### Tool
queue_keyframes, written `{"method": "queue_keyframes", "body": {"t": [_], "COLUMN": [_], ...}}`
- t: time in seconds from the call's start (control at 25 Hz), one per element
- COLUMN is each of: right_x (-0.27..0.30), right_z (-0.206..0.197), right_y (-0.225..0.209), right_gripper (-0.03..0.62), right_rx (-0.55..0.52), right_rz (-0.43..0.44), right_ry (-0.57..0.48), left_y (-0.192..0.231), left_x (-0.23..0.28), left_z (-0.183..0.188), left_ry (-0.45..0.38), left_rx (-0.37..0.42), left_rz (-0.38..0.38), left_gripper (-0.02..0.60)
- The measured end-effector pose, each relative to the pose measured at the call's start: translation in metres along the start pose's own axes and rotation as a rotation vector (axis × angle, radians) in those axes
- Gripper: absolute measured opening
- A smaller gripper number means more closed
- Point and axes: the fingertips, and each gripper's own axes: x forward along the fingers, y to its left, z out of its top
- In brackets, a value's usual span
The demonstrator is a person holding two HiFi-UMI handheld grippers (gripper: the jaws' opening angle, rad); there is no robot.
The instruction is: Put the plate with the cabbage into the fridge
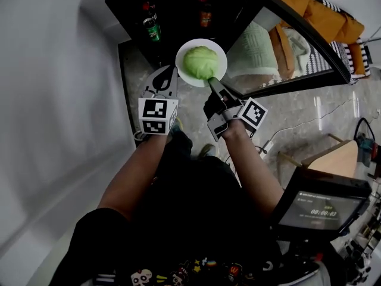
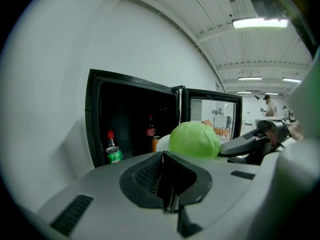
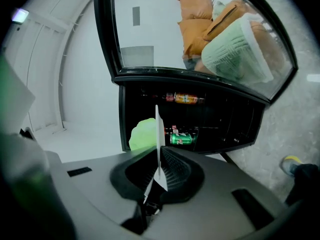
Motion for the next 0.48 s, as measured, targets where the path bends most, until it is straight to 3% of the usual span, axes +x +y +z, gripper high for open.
{"method": "queue_keyframes", "body": {"t": [0.48], "right_x": [0.051], "right_z": [0.007], "right_y": [-0.018], "right_gripper": [0.020], "right_rx": [0.004], "right_rz": [-0.043], "right_ry": [-0.061], "left_y": [0.036], "left_x": [0.038], "left_z": [-0.005], "left_ry": [0.003], "left_rx": [-0.031], "left_rz": [-0.071], "left_gripper": [0.005]}}
